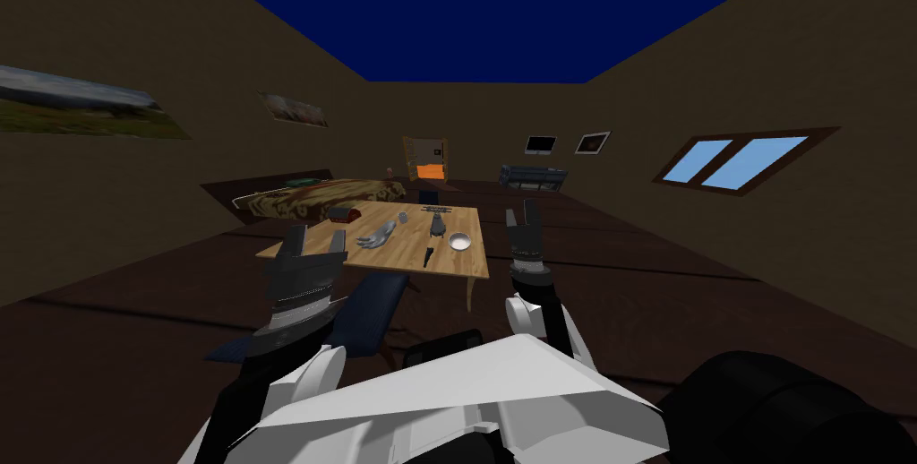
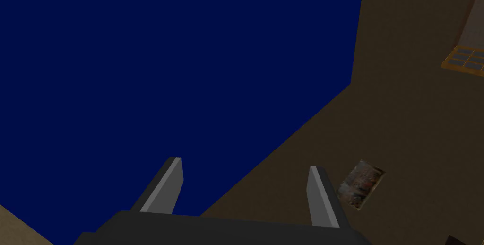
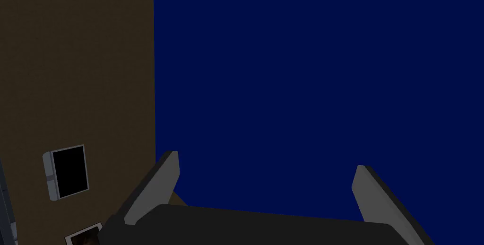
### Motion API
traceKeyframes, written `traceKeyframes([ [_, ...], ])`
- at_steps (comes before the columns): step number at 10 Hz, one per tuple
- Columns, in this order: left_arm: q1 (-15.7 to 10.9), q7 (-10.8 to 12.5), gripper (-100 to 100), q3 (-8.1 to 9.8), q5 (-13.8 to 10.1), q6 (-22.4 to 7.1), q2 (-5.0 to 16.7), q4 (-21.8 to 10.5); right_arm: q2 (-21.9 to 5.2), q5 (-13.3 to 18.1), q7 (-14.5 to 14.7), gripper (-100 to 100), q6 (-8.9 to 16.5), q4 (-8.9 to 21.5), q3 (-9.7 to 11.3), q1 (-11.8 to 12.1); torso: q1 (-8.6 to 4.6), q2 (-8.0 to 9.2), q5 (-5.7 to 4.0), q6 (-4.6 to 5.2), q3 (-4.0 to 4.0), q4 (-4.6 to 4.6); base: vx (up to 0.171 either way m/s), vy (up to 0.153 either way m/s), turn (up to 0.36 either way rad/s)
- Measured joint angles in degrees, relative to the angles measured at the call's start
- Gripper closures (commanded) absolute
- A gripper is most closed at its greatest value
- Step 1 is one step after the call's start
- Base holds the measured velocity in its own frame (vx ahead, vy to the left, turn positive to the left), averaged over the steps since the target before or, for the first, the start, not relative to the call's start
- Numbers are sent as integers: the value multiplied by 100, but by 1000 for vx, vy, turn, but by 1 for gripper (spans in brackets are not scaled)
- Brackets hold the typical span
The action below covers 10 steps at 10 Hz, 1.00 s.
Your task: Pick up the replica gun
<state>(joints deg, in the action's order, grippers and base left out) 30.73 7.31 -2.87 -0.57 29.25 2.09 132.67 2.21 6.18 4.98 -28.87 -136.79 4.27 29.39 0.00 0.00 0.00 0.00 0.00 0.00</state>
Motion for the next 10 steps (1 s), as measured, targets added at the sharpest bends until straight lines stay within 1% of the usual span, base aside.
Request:
traceKeyframes([
  [2, -95, 51, -100, 56, -47, -126, 239, -50, 0, 0, 0, 0, 0, 0, 0, 0, 1, -2, 0, 0, -1, -1, 5, -6, 42],
  [3, -173, 120, -100, 129, -108, -234, 395, -110, 0, 0, 0, 0, 0, 0, 0, 0, 0, -4, 0, 0, -2, -1, 5, -15, 52],
  [4, -235, 177, -100, 163, -149, -338, 493, -170, 0, 0, 0, 0, 0, 0, 0, 0, -3, -4, 0, 0, -2, -1, -1, -19, 38],
  [5, -299, 230, -100, 200, -193, -470, 566, -188, 0, 0, 0, 0, 0, 0, 0, 0, -5, -2, -1, 0, -1, 0, -3, -27, 35],
  [8, -572, 405, -100, 317, -335, -801, 703, -451, 0, 0, 0, 0, 0, 0, 0, 0, -12, -4, -3, 0, -2, -1, 4, -37, 31],
  [10, -761, 574, -100, 424, -465, -1115, 770, -582, 0, 0, 0, 0, 0, 0, 0, 0, -16, -2, -3, 0, -1, -1, -1, -47, 21],
])
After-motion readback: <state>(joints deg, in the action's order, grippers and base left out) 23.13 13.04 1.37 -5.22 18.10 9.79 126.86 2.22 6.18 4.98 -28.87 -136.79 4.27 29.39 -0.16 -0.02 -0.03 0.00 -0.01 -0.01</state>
